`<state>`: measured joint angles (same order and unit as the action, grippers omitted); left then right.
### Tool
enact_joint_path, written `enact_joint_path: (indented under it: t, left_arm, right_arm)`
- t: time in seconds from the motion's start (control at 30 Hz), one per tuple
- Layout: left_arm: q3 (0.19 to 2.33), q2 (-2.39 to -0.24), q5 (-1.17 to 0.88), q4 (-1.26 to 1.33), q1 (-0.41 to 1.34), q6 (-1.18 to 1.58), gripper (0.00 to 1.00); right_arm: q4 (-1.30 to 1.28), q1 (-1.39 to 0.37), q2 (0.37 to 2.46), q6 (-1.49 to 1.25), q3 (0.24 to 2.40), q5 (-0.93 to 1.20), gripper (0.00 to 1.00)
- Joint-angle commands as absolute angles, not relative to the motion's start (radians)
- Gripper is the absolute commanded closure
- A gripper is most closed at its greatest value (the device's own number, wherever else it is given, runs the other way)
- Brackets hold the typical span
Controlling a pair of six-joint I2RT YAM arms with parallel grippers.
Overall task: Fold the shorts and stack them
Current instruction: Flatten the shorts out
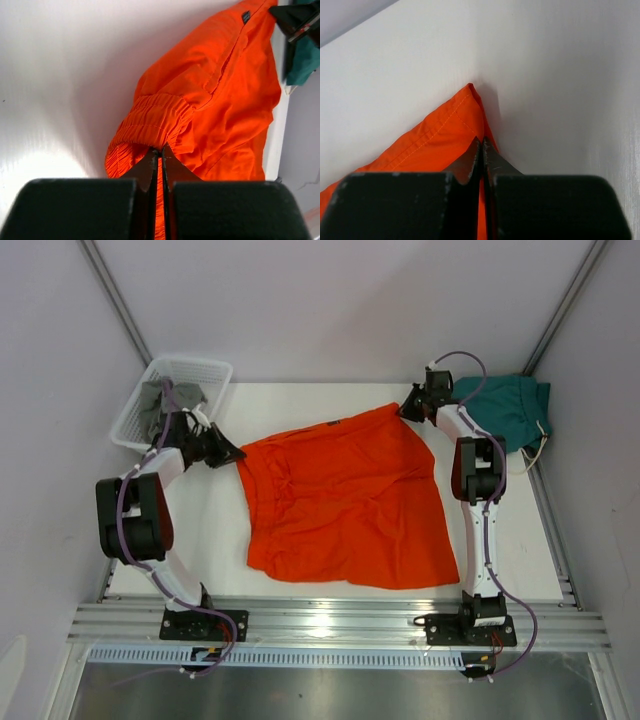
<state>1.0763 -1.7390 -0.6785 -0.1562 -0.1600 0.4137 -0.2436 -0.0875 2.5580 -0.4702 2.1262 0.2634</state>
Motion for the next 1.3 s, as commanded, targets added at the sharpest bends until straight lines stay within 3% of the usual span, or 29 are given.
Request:
enact_joint_path:
  t: [0.0,0.23,0.33,0.37,0.4,0.5,0.57,0.63,0.77,0.8,0.83,1.07,1.27]
  left_arm:
    - [1.162,-1.741,-0.704,-0.127,-0.176,0.462,1.00]
    - [1.268,-1.827,-0.617,-0.231,-0.207,0.454,1.00]
    - [1.331,-1.871,-0.514,-0.320,-0.207,0.419,1.00]
    - [1.369,-1.885,-0.494,-0.343,-0.207,0.408,0.94]
    - [1.367,-1.881,-0.489,-0.334,-0.206,0.403,0.78]
    - [1.313,-1.804,-0.469,-0.272,-0.195,0.402,0.51]
    - [1.313,-1.758,-0.419,-0.291,-0.170,0.388,0.44]
    - [1.362,-1.747,-0.379,-0.334,-0.144,0.371,0.25]
    - [1.341,-1.698,-0.290,-0.387,-0.101,0.371,0.20]
    - [1.321,-1.650,-0.285,-0.374,-0.085,0.377,0.05]
    - [1.237,-1.617,-0.282,-0.353,-0.077,0.380,0.01]
    - [0.937,-1.310,-0.255,-0.121,-0.035,0.494,0.01]
    - [0.818,-1.123,-0.083,-0.225,-0.035,0.521,0.01]
  right_arm:
    - [-0.180,-0.071,2.496,-0.491,2.126,0.273,1.00]
    - [-0.089,-0.068,2.439,-0.497,2.069,0.276,0.98]
    - [-0.084,-0.068,2.428,-0.489,2.075,0.276,0.39]
    - [-0.086,-0.069,2.424,-0.489,2.075,0.272,0.29]
    - [-0.083,-0.069,2.421,-0.488,2.074,0.270,0.28]
    - [-0.097,-0.069,2.407,-0.477,2.083,0.273,0.26]
    - [-0.120,-0.069,2.395,-0.471,2.088,0.278,0.26]
    - [-0.153,-0.072,2.378,-0.465,2.068,0.276,0.26]
    - [-0.153,-0.080,2.225,-0.457,1.892,0.262,0.27]
    - [-0.137,-0.083,2.186,-0.456,1.841,0.258,0.26]
    - [-0.132,-0.084,2.148,-0.450,1.795,0.256,0.26]
    - [-0.181,-0.170,1.800,-0.434,1.378,0.143,0.25]
    - [-0.183,-0.235,1.459,-0.502,1.022,0.035,0.25]
